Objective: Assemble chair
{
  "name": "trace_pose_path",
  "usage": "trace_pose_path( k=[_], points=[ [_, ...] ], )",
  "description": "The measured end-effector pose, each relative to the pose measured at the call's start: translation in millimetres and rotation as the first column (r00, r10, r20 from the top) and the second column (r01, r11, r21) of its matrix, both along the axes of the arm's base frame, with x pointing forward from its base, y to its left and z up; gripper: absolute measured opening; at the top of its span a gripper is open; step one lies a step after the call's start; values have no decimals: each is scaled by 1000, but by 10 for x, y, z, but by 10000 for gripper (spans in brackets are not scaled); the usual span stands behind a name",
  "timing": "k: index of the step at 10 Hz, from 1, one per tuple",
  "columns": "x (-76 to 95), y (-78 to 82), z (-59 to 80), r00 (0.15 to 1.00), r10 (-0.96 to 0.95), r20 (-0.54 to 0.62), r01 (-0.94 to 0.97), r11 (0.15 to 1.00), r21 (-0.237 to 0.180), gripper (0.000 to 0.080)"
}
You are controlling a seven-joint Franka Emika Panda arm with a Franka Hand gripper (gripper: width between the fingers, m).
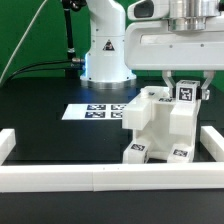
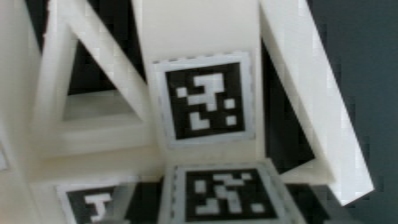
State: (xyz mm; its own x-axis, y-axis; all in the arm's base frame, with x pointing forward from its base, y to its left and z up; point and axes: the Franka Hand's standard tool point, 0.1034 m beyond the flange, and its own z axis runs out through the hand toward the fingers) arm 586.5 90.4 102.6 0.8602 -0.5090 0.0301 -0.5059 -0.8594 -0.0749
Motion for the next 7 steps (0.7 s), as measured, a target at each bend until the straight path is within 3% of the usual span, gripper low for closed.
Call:
trace_pose_path(
  k=[2, 4, 5, 6, 7],
  points=[
    [-1, 15, 1, 987, -160, -9, 161, 987, 14, 271],
    [-2, 17, 0, 982, -188, -12, 189, 982, 18, 271],
    [-2, 17, 0, 982, -188, -12, 188, 982, 18, 350],
    [-2, 17, -1, 982, -188, -12, 188, 982, 18, 535],
    [-3, 17, -1, 982, -188, -12, 188, 982, 18, 535]
  ],
)
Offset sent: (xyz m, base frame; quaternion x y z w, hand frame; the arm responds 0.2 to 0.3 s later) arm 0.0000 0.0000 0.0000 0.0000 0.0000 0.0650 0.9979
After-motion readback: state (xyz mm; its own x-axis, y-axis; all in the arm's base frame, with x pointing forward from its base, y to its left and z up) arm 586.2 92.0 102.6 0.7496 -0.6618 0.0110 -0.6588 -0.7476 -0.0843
